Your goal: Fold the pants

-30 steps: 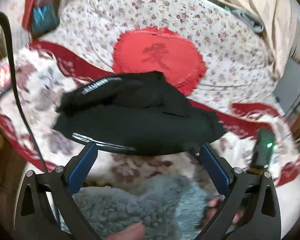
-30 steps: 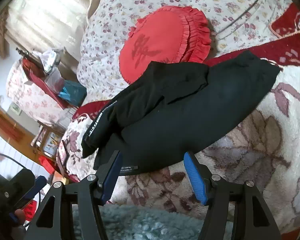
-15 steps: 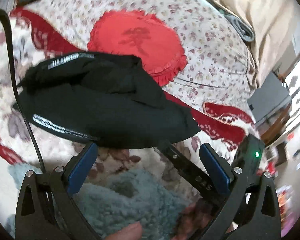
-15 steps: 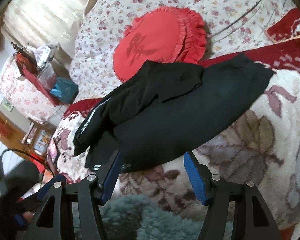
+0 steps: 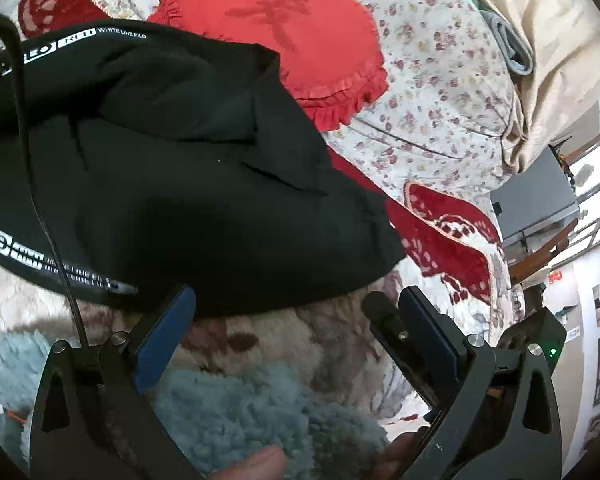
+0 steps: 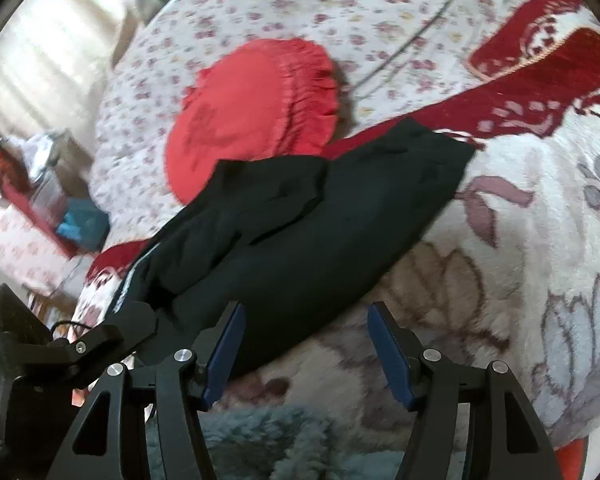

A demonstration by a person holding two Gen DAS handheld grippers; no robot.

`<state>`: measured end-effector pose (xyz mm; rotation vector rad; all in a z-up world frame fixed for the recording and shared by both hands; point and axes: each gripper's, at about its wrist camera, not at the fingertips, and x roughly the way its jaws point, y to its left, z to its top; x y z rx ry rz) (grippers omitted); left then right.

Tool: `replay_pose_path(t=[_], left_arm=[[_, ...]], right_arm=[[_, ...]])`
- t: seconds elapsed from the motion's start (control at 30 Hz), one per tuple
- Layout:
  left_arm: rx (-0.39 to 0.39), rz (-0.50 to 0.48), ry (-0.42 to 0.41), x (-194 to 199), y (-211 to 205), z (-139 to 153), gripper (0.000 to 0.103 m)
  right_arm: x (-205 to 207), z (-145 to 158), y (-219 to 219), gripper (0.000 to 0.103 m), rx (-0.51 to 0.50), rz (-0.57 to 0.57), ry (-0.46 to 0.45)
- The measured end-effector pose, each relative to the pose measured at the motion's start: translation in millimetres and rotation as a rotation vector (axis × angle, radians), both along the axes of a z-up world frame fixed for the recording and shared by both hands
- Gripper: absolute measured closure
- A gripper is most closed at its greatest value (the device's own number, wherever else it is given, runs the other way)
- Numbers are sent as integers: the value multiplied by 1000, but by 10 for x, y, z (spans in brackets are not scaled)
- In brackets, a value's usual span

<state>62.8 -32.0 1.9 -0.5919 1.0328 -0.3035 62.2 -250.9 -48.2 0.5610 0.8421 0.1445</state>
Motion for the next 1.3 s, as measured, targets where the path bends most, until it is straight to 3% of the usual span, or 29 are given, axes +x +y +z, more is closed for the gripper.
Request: replay_pose_path(t=[0.2,0.3,0.63,0.8,0.9,1.07,1.2,1.3], left_arm=[[-58,40,-47,-140,270,58,1],[-44,33,-76,-222,291,153,1],[-110,35,-72,-238,342,171,1],[-170,30,-64,-261,464,164,1],[-182,31,-69,-273,556,189,1],[-197,47,-68,-295,668,190,1],[-186,60,-68,-307,656,178,1],[-169,64,-72,-322,607,192,1]], right_arm=[[75,-27,-26,41,11,-47,34],[40,-25,-17,41,8,-35,32],[17,-22,23,41,2,-20,69],[-47,171,110,41,6,-41,48],[-120,444,202,41,24,-58,9],[-215,812,545,41,-94,-22,-125],[-35,608,643,41,-145,14,-103],[118,286,513,41,-113,21,0]])
